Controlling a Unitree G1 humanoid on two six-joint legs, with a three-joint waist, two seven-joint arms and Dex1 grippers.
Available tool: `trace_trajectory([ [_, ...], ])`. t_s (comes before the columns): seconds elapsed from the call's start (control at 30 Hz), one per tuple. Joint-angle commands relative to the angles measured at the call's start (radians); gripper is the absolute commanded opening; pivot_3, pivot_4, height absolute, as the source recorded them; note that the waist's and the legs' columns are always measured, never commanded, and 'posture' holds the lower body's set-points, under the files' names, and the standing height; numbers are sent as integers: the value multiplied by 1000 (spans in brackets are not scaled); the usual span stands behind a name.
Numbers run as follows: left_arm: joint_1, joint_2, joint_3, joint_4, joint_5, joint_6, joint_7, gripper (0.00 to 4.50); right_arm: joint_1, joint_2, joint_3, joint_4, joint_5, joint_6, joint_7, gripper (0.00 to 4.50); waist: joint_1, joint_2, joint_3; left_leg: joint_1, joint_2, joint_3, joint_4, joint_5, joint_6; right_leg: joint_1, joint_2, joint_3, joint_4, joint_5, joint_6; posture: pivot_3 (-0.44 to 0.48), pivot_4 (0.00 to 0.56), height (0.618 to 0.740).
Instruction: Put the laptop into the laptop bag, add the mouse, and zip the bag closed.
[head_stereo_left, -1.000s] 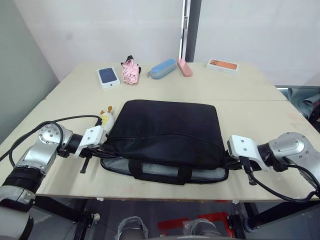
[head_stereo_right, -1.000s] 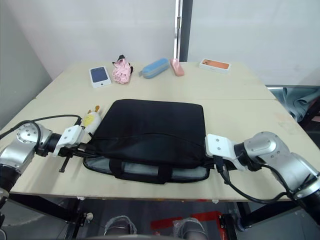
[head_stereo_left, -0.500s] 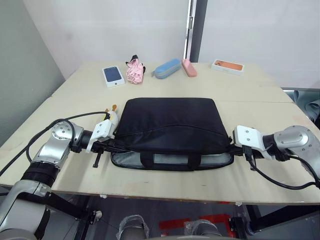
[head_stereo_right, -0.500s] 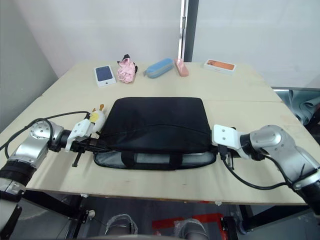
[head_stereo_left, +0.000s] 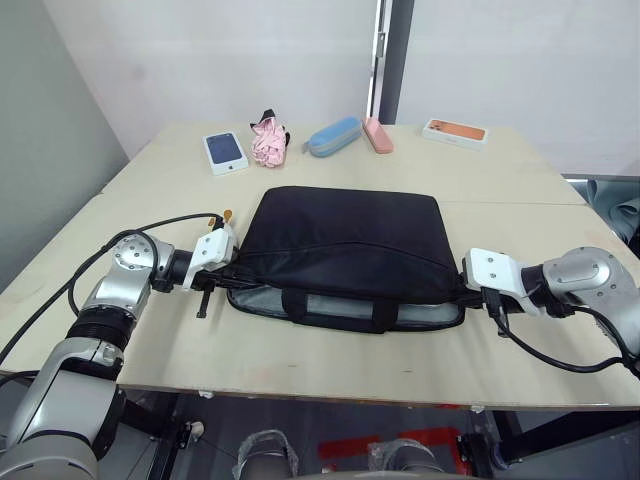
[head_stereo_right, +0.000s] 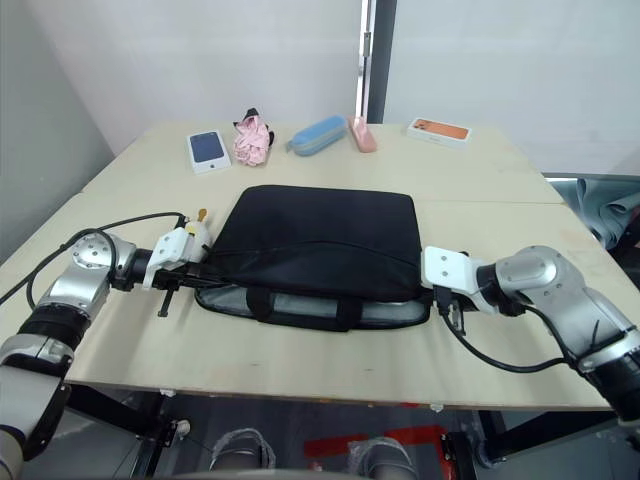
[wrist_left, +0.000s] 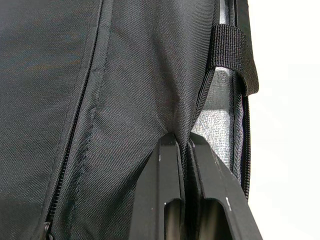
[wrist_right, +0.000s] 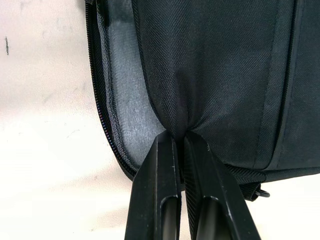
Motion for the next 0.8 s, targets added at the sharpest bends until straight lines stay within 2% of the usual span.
trace_trajectory([
  [0.03,7,35,53,0,-20,84,-14,700,9,-25,-50,3,27,79,21,757,0,0,0,0,0,0,0,0,0,0,0,0,0,0,0,0,150,740],
  [0.07,5,43,59,-6,-28,119,-22,892,14,-30,-62,-9,54,108,37,943,0,0,0,0,0,0,0,0,0,0,0,0,0,0,0,0,150,740],
  [0.23,9,94,90,-62,-59,202,-61,2716,40,-64,-146,-52,163,200,94,2666,1,0,1,-1,0,0,-2,0,0,-1,0,0,-2,0,0,0,150,740],
  [0.3,26,152,79,-133,-118,296,-65,3454,50,-77,-197,-59,211,238,112,3405,1,0,1,-2,0,0,-2,0,0,-1,0,0,-3,0,0,0,150,740],
  [0.33,41,196,65,-185,-169,358,-65,3712,61,-83,-227,-60,237,252,126,3654,1,0,1,-2,0,0,-3,0,0,-2,0,0,-3,0,0,0,150,740],
  [0.4,64,272,53,-274,-271,485,-65,4485,77,-92,-289,-60,301,297,149,4431,-1,0,1,-6,1,1,-3,0,0,-6,1,0,-4,0,0,0,150,740],
  [0.53,105,401,67,-399,-470,689,-65,4500,96,-96,-421,-81,451,413,184,4475,2,0,1,-14,1,0,-3,0,0,-13,1,-1,-4,0,0,0,150,740],
  [0.6,129,443,109,-445,-575,770,-65,4500,106,-87,-482,-102,520,463,185,4475,3,0,2,-14,1,0,-3,0,0,-13,1,-1,-4,0,0,0,150,740],
  [0.77,162,489,236,-532,-746,916,-65,4500,193,-61,-592,-202,639,544,167,4475,8,0,2,-14,1,0,-3,0,0,-12,1,-2,-4,0,-1,0,150,740],
  [0.8,174,494,279,-565,-777,933,-65,4500,221,-44,-601,-235,655,557,146,4233,8,0,2,-13,1,0,-3,0,0,-12,1,-2,-5,0,0,0,150,740],
])
